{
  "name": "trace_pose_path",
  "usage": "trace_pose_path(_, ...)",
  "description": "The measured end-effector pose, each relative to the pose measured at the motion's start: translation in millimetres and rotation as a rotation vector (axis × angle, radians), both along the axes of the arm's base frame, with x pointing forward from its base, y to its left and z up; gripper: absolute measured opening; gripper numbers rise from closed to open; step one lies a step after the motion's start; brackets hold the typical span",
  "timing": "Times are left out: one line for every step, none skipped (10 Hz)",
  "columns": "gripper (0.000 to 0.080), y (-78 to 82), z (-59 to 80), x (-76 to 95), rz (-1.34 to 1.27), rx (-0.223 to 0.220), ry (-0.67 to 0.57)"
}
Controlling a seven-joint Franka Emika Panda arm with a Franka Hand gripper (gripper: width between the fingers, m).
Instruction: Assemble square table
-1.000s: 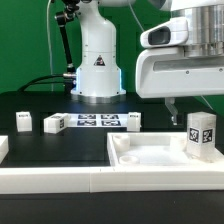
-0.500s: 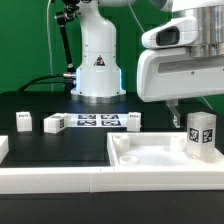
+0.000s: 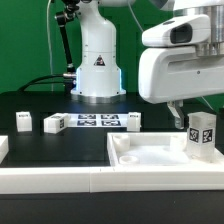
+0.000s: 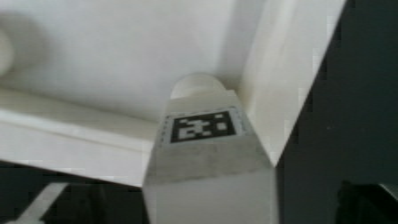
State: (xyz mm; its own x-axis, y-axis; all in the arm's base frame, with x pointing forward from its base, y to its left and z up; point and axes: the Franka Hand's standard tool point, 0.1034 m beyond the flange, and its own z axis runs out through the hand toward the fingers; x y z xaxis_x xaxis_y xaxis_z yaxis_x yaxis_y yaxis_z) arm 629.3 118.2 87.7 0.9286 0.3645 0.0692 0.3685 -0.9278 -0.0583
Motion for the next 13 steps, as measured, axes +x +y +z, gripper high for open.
trace_pose_path(0.0534,0.3,0.0,-0.1,-0.008,0.0,0.001)
trace_pose_path(0.0397,0.2,-0.1,-0.1,-0.008,0.0,0.001)
trace_pose_path(0.0397,0.0,-0.1,0.0,-0.02,0.001,0.002)
trace_pose_path(0.0288,-0.1,-0.1,0.0,-0.031,0.001,0.003)
trace_pose_path(0.0288,-0.1,-0.1,0.0,-0.034,0.001,0.003)
trace_pose_path(0.0288,-0.2,-0.1,0.0,-0.097,0.005,0.008)
trace_pose_path(0.0288,-0.7,-0.2,0.1,-0.166,0.008,0.014)
trace_pose_path(0.0288,-0.8,-0.3,0.1,-0.212,0.011,0.017)
trace_pose_path(0.0288,-1.3,-0.3,0.2,-0.28,0.015,0.023)
trace_pose_path(0.0288,-1.4,-0.3,0.2,-0.321,0.018,0.027)
trace_pose_path(0.0289,-1.8,-0.4,0.2,-0.406,0.022,0.033)
trace_pose_path(0.0289,-2.5,-1.2,-0.2,-0.519,0.031,0.039)
trace_pose_path(0.029,-2.3,-1.5,-0.9,-0.615,0.035,0.045)
